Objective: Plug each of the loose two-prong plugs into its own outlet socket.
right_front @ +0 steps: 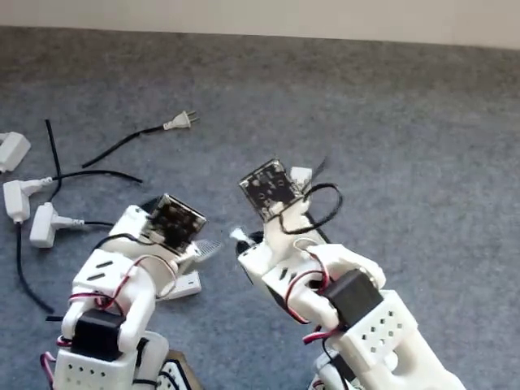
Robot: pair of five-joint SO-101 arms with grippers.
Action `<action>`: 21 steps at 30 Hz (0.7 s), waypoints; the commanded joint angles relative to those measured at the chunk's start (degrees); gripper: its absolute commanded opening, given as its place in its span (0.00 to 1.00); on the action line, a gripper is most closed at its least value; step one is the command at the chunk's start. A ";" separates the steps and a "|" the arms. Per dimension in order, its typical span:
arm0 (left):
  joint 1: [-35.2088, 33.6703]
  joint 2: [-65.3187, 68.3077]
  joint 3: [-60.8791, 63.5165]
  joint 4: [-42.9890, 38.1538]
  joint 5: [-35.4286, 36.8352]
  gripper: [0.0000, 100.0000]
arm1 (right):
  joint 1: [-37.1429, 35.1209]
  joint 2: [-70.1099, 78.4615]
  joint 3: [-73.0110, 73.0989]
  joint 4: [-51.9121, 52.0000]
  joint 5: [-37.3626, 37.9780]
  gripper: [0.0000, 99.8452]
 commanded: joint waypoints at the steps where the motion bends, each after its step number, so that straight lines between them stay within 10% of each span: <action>1: -0.04 -0.31 -0.75 -0.26 -0.35 0.37 | 0.75 -0.66 -1.54 0.22 1.85 0.00; 12: -23.52 3.30 -2.33 -1.05 -1.41 0.37 | 1.71 25.45 -19.03 7.96 -1.93 0.00; 21: -41.89 42.07 -29.93 -0.88 -3.69 0.37 | -1.54 52.53 -54.73 26.95 -9.67 0.00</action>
